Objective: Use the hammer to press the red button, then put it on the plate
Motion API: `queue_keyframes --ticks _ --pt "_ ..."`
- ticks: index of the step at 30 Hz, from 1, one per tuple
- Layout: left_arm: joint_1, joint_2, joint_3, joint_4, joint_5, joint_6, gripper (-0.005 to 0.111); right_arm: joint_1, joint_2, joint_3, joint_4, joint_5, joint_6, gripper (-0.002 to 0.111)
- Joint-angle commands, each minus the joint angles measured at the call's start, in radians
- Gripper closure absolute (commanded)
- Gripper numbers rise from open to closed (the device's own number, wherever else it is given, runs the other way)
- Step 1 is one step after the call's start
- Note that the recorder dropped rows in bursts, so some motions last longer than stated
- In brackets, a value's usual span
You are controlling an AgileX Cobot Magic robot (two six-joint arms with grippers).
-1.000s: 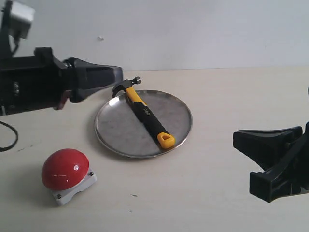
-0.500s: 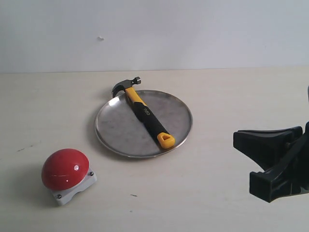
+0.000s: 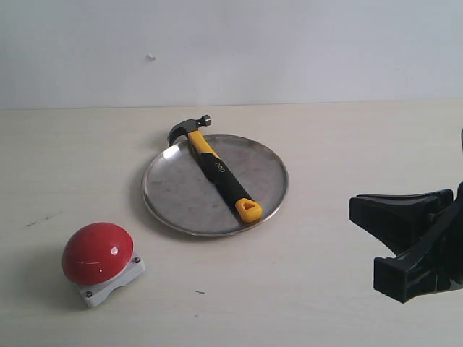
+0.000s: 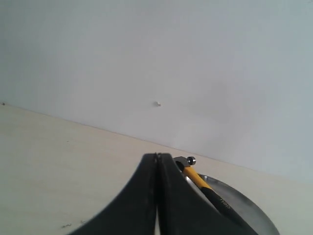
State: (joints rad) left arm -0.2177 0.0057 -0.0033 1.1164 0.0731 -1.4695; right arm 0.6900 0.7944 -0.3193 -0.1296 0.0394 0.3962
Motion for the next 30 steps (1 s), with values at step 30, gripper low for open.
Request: queue_keyframes --ticks 30 --pt "0.009 -0.006 0.003 -0.889 0.112 1.21 0.107 0.002 -0.003 0.005 0.024 -0.004 -0.001 0.108"
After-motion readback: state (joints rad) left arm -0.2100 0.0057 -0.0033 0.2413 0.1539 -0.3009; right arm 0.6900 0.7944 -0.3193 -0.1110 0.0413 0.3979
